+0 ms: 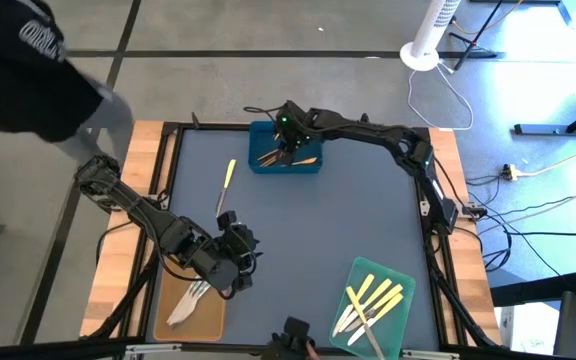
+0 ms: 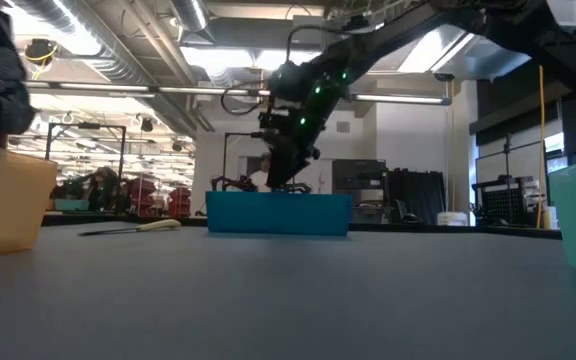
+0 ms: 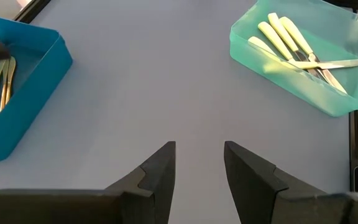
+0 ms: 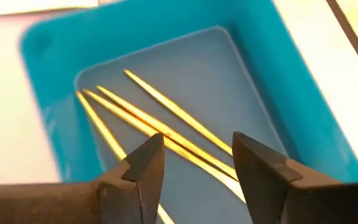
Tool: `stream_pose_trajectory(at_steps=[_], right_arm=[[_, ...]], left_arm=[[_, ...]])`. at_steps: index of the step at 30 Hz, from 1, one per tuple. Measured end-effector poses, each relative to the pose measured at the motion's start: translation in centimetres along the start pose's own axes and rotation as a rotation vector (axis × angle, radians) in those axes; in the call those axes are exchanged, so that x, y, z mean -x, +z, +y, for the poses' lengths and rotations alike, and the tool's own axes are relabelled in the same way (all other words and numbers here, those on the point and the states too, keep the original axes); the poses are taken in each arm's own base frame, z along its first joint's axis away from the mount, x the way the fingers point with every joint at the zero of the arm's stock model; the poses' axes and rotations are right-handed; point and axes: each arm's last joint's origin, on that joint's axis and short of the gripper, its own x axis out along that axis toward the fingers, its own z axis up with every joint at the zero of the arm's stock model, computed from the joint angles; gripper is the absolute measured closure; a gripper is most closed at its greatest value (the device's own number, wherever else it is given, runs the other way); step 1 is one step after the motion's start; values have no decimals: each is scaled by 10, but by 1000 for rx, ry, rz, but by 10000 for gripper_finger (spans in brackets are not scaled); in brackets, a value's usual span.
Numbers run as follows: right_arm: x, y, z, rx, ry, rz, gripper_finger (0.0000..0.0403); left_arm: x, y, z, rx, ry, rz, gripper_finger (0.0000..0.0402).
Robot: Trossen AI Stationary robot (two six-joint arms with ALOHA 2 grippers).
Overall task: Sort silverware by color (type)
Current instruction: Put the yellow knife into the green bin
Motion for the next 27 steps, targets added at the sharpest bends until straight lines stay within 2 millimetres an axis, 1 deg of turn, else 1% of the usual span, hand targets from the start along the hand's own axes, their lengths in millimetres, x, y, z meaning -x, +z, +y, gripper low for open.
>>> stream_pose_trajectory(at_steps=[3, 6, 9, 14, 17, 23, 27], right_arm=[[19, 4, 3, 5, 7, -6, 226], [42, 9, 10, 21, 6, -21, 226], [64, 13, 21, 43, 21, -33, 226], [96, 16, 41, 97, 50, -59, 226], [113, 15, 50, 117, 52, -53, 226], [144, 6, 63, 139, 28, 18, 226], [162, -1, 79, 161, 55, 54, 226]], left_arm=[[0, 0, 0, 0, 0, 0, 271], [0, 0, 0, -7, 1, -2, 271], [0, 0, 0, -8, 11, -10, 271], [0, 0, 1, -8, 19, -17, 271], [0, 0, 1, -8, 19, -17, 271], [0, 0, 1, -8, 19, -17, 271], [-1, 1, 2, -4, 24, -17, 271]])
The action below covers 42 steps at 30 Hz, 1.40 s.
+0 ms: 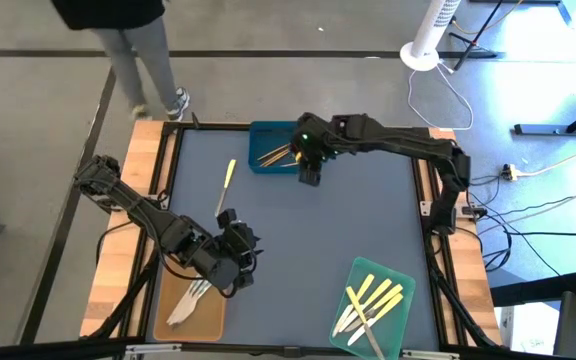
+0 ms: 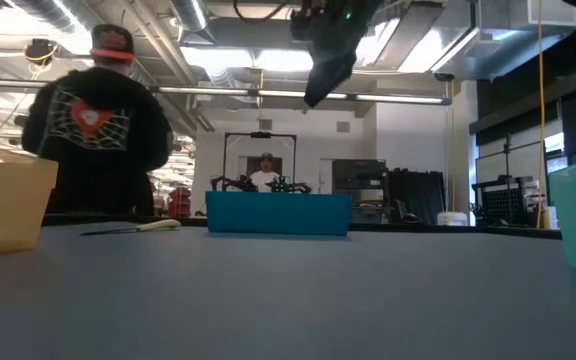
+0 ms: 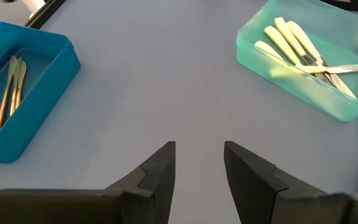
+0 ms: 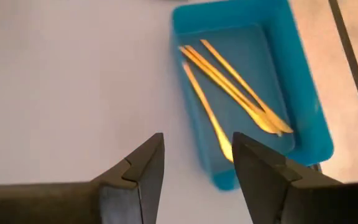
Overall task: Sort silverware by color (type)
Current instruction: Put the yellow knife into the green bin
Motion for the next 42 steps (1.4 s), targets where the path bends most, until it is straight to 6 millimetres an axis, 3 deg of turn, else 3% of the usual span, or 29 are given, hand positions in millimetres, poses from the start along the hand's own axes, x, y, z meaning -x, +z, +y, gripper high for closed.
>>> stream_pose_trajectory(at_steps=[11, 18, 25, 34, 42], right_arm=[[61, -12, 68, 126, 16, -40, 226], [99, -32, 100, 147, -80, -40, 226], [124, -52, 125, 170, -132, -26, 226], [125, -100, 143, 161, -151, -5, 226], [111, -143, 148, 88, -61, -70, 226]], left_arm=[[-20, 12, 28, 43, 74, 87, 271], [-33, 21, 50, 88, 139, 126, 271], [-41, 29, 66, 97, 182, 130, 271], [-51, 37, 87, 146, 241, 138, 271], [-60, 37, 126, 241, 394, 240, 271]])
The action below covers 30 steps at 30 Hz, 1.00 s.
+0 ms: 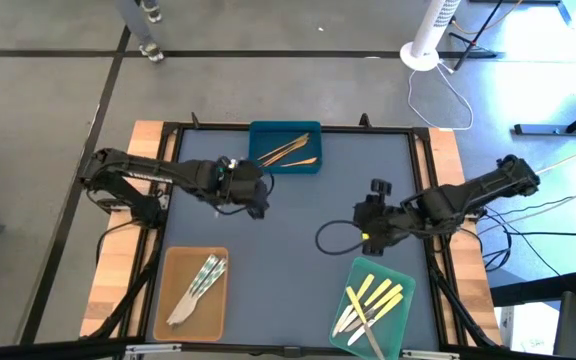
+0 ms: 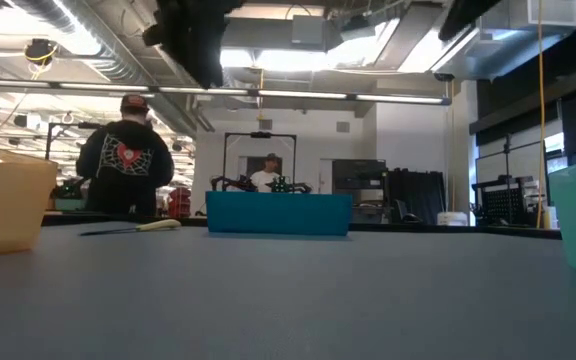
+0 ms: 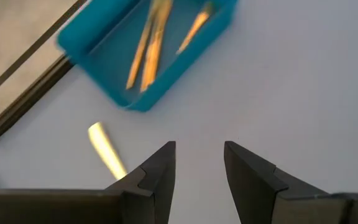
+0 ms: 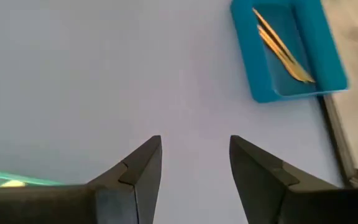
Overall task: Sort silverware by color (type)
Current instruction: Put the yellow knife into the green bin
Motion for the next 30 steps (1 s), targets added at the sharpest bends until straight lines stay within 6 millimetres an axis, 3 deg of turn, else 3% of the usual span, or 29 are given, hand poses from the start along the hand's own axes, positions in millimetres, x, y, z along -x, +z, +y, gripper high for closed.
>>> stream_pose_trajectory(at_steps=[7, 19, 30], right_arm=[[-14, -11, 9, -33, 107, -68, 226], [-30, -5, 22, -16, 217, -215, 226], [-40, -12, 25, 7, 214, -211, 226]], left_arm=[[-29, 4, 28, 62, 119, 73, 271], [-110, -31, 73, 197, 220, 236, 271], [-144, -46, 96, 316, 209, 237, 271]])
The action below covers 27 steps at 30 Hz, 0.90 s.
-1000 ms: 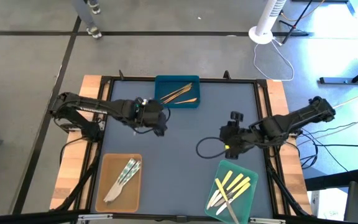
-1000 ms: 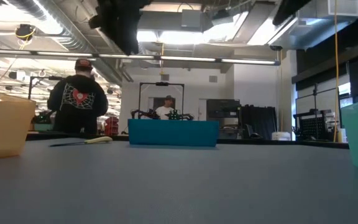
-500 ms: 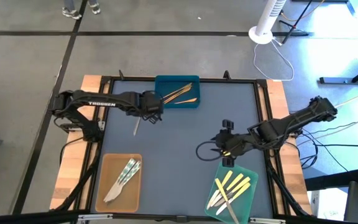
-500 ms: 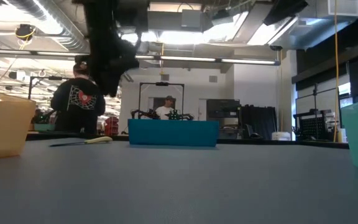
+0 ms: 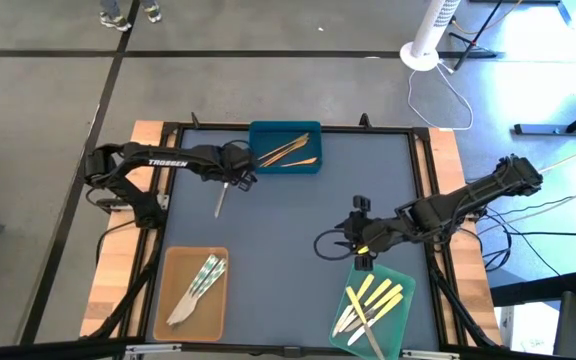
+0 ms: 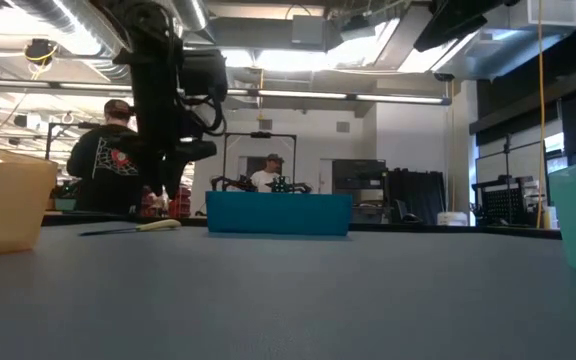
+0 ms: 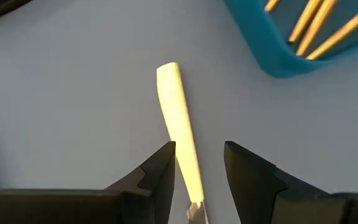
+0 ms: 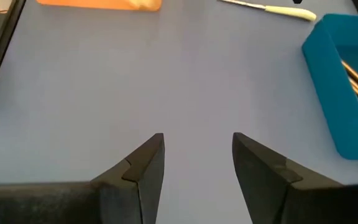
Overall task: Sort silverware by color (type)
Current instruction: Put the yellow knife into the green bin
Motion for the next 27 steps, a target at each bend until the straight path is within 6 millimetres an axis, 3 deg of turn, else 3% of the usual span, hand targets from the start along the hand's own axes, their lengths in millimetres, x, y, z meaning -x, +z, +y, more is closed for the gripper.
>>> stream_pose_trajectory(at_steps=[12, 27], right_arm=[[-2, -2, 1, 1, 22, 13, 226], [-2, -2, 1, 1, 22, 13, 226]], left_arm=[[-22, -3, 7, 75, -30, -52, 271], [-42, -23, 17, 95, -36, -33, 271]])
